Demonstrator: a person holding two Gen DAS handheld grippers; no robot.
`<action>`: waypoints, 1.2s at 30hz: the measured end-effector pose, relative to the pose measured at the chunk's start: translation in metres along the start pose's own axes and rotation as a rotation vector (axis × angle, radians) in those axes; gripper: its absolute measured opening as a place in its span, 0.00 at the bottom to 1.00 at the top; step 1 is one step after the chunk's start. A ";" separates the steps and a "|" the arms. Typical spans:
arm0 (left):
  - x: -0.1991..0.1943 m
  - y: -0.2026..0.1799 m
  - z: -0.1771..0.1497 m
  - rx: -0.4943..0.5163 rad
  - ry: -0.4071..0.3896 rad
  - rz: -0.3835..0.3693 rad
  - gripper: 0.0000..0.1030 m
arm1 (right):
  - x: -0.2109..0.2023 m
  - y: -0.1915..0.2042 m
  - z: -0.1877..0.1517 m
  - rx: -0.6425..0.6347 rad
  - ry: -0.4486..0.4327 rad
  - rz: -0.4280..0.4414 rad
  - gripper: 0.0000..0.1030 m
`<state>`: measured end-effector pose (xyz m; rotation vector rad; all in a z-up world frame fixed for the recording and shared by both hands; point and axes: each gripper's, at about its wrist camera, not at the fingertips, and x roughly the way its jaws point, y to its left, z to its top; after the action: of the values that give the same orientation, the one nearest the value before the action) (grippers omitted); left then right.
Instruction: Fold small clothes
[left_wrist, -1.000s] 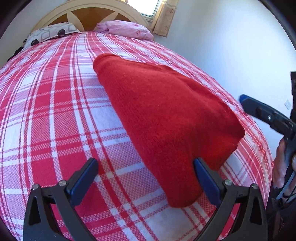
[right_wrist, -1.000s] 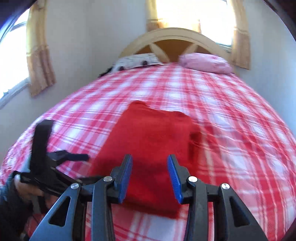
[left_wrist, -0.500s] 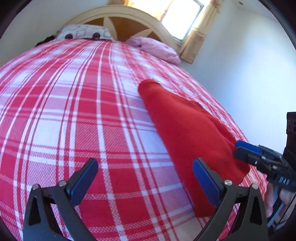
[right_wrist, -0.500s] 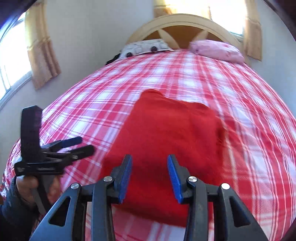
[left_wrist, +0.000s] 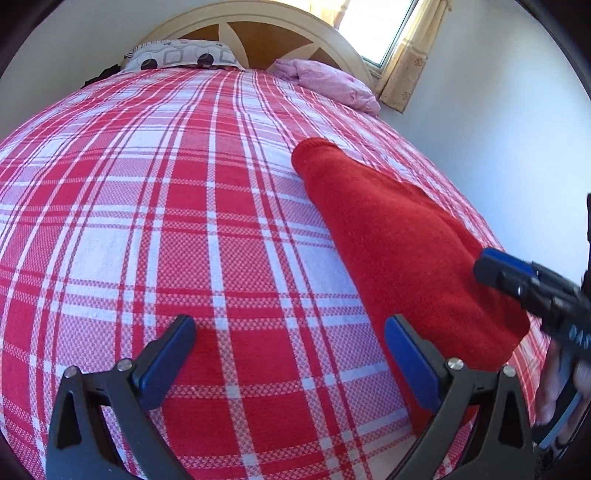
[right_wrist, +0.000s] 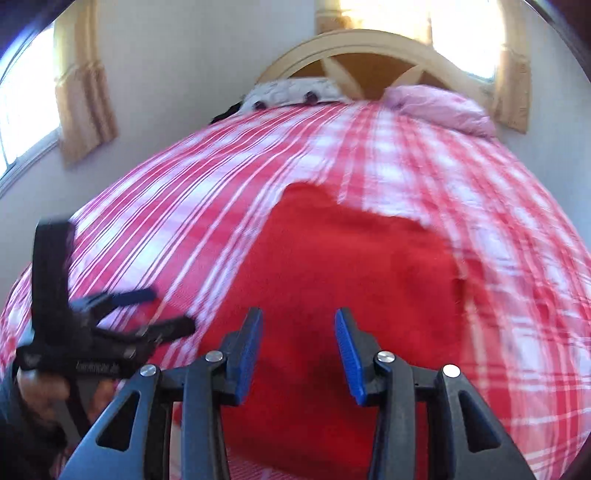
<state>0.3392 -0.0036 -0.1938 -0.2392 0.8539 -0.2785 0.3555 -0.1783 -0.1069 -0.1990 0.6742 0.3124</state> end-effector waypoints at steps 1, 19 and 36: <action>0.000 -0.001 0.000 0.005 0.002 0.007 1.00 | 0.003 -0.006 0.001 0.014 0.010 0.001 0.42; -0.008 -0.029 0.012 0.142 -0.011 0.137 1.00 | 0.023 -0.046 -0.032 0.081 0.008 0.067 0.46; 0.036 -0.030 0.031 0.017 -0.002 -0.028 1.00 | 0.012 -0.125 -0.028 0.246 -0.001 0.072 0.60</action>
<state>0.3812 -0.0405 -0.1903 -0.2359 0.8466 -0.3109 0.3919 -0.3004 -0.1262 0.0604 0.7135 0.2957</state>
